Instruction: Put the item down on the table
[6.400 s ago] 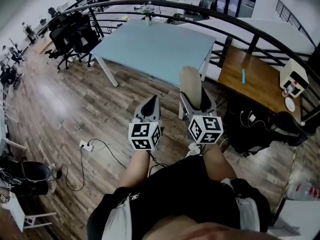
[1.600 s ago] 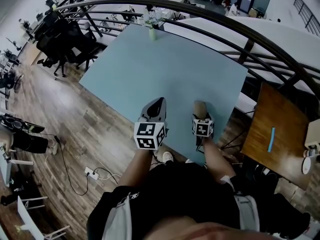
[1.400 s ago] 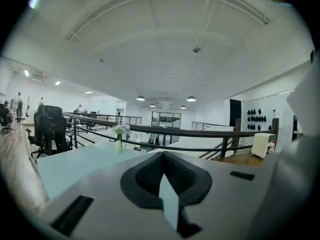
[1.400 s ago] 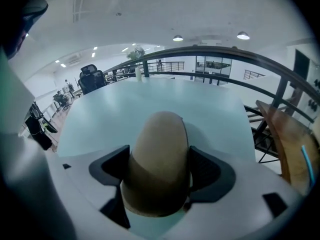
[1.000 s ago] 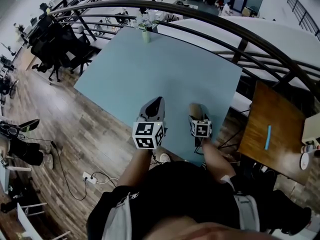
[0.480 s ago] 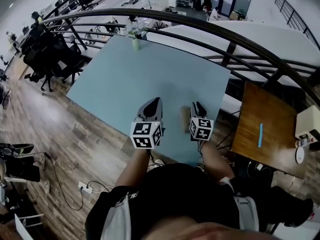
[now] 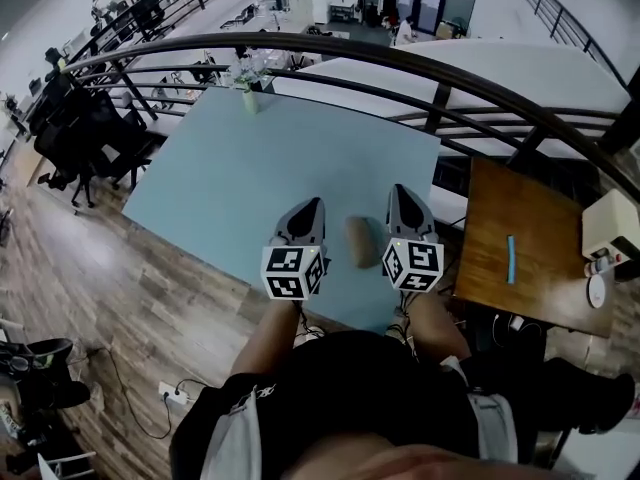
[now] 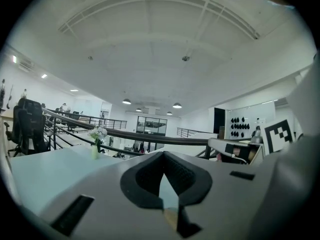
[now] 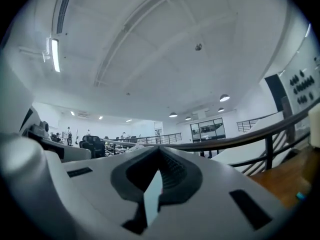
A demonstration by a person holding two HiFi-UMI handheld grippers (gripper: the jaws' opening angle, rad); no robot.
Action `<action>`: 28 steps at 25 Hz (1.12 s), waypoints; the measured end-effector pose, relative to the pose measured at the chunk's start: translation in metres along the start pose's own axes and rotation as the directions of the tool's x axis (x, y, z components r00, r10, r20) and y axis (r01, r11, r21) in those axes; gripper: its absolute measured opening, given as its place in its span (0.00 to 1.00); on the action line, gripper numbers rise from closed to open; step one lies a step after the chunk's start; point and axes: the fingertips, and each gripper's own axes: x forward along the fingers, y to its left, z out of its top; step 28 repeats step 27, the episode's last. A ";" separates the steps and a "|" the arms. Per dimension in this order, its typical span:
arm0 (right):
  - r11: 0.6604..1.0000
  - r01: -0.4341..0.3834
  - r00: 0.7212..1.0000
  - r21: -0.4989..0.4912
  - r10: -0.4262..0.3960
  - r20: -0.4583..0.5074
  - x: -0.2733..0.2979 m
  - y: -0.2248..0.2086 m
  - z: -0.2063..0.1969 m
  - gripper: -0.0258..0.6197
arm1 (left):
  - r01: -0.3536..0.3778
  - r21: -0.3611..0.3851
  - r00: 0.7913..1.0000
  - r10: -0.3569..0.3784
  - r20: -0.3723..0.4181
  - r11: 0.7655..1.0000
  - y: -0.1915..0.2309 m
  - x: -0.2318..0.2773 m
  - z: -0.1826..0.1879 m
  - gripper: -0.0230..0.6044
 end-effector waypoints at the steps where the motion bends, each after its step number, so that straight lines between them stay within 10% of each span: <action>1: 1.000 0.006 1.000 0.000 -0.006 0.010 -0.004 -0.002 0.004 0.04 | 0.006 0.003 1.000 -0.006 -0.001 1.000 -0.003 0.001 0.000 0.05; 28: 0.998 0.022 1.000 0.056 -0.023 0.008 -0.021 -0.021 0.003 0.04 | 0.027 0.040 1.000 -0.027 -0.008 0.999 -0.026 0.002 0.000 0.05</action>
